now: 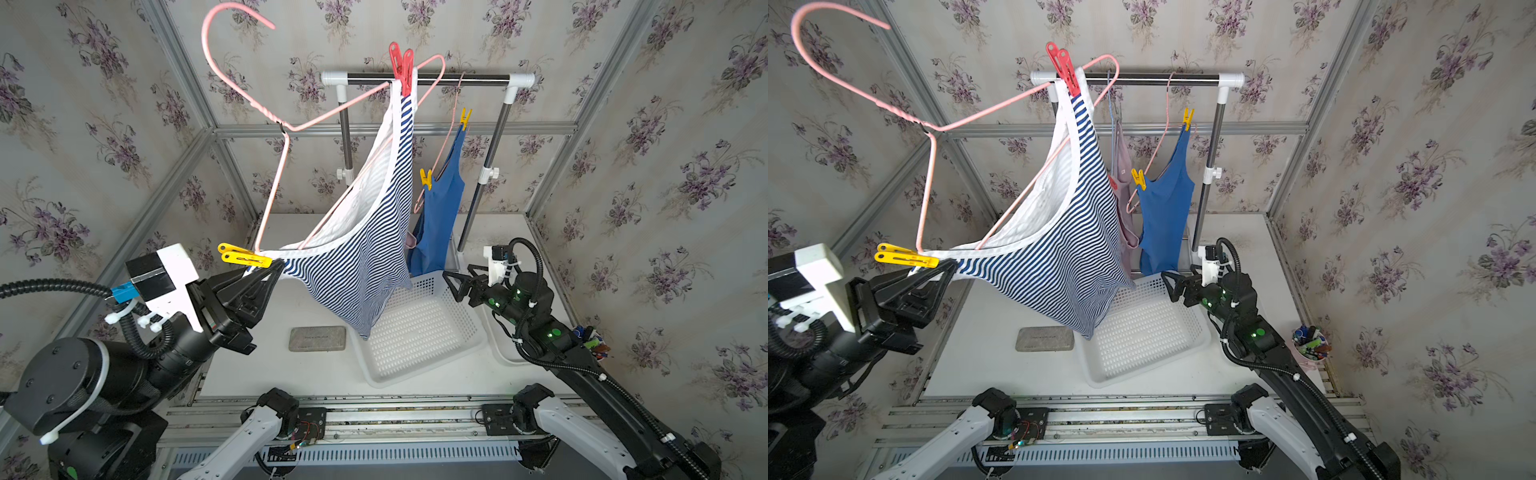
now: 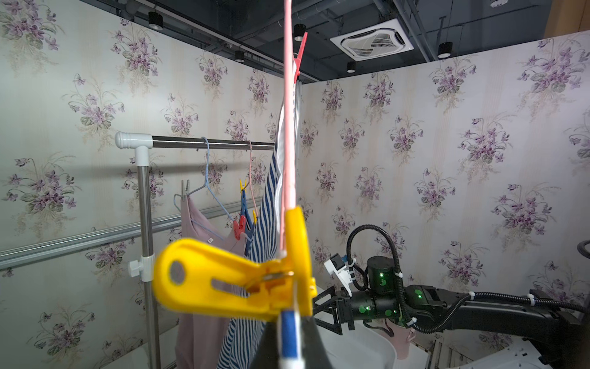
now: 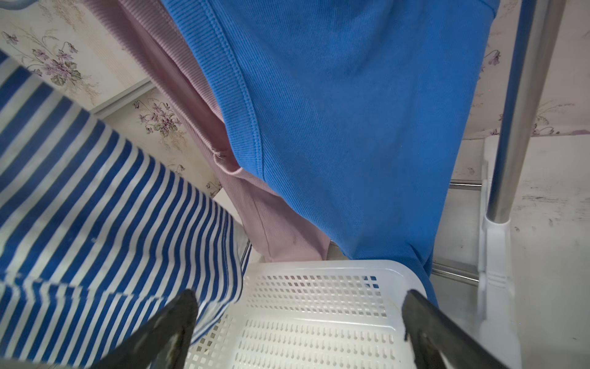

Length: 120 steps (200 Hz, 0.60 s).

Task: Remove the clothespins securing tank tops to the hanger
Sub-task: Remove the clothespin from the hanger.

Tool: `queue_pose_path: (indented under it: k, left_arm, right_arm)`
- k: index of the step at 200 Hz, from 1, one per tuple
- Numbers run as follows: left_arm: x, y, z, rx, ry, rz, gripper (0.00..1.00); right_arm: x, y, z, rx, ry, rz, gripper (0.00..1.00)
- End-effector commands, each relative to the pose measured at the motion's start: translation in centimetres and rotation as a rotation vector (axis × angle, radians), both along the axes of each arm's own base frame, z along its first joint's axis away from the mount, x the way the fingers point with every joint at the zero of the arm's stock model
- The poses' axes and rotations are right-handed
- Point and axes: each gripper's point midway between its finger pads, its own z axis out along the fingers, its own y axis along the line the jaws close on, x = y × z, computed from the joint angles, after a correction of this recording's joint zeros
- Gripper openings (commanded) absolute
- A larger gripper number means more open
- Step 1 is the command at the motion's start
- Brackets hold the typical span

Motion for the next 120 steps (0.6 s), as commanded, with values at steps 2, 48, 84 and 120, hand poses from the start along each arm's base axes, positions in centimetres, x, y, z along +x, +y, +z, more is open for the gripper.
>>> queue_pose_path:
  k: [2, 48, 84, 120]
  left_arm:
    - [-1.0, 0.0, 1.3, -0.024, -0.062, -0.027, 0.00]
    - [0.3, -2.6, -0.6, 0.024, 0.010, -0.143, 0.00]
    - [3.3, -4.2, -2.7, 0.058, 0.087, -0.154, 0.00]
    - [4.3, -6.0, -4.0, 0.113, 0.103, -0.226, 0.00]
  right_arm:
    - [0.1, -0.3, 0.6, 0.004, -0.014, -0.017, 1.00]
    - [0.3, -0.9, 0.3, -0.003, -0.003, -0.051, 1.00]
    - [0.4, -1.4, 1.1, -0.001, 0.004, -0.047, 1.00]
    - [0.9, -2.6, 2.0, 0.025, 0.004, -0.027, 1.00]
